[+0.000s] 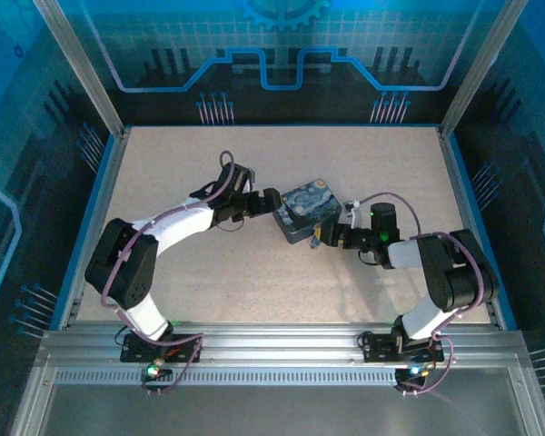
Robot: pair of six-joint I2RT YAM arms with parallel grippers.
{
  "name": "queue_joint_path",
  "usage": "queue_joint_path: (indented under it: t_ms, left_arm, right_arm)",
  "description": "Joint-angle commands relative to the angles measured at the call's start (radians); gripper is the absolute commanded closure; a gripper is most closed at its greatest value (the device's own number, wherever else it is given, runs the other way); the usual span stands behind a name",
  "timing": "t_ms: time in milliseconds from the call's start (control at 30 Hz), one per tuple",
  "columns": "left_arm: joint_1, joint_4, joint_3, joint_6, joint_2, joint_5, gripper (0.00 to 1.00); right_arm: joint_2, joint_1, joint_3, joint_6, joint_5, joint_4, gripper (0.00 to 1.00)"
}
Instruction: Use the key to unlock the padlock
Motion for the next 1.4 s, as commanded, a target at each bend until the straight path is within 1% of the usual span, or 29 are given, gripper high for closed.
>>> queue_joint_path:
  t_ms: [0, 133, 267, 567, 1067, 1367]
  left_arm:
    - [-0.032, -0.050, 0.056, 0.024, 0.024, 0.014, 0.02]
    - [-0.050, -0.060, 0.082, 0.008, 0.069, 0.017, 0.02]
    - [-0.051, -0.051, 0.068, -0.016, 0.082, 0.018, 0.02]
    - [-0.051, -0.034, 0.047, -0.024, 0.120, 0.030, 0.02]
    - [-0.049, -0.020, 0.039, -0.028, 0.158, 0.022, 0.02]
    - [-0.047, -0.023, 0.037, -0.027, 0.158, 0.018, 0.02]
  right_arm:
    - [0.042, -0.008, 0.034, 0.008, -0.039, 0.048, 0.31]
    - [0.078, 0.007, 0.064, 0.014, -0.049, 0.047, 0.32]
    - [0.111, 0.022, 0.082, 0.019, -0.059, 0.056, 0.35]
    - [0.155, 0.040, 0.087, 0.036, -0.070, 0.077, 0.39]
    - [0.132, 0.039, 0.057, 0.031, -0.113, 0.121, 0.46]
    - [0.105, 0.031, 0.037, 0.022, -0.123, 0.115, 0.51]
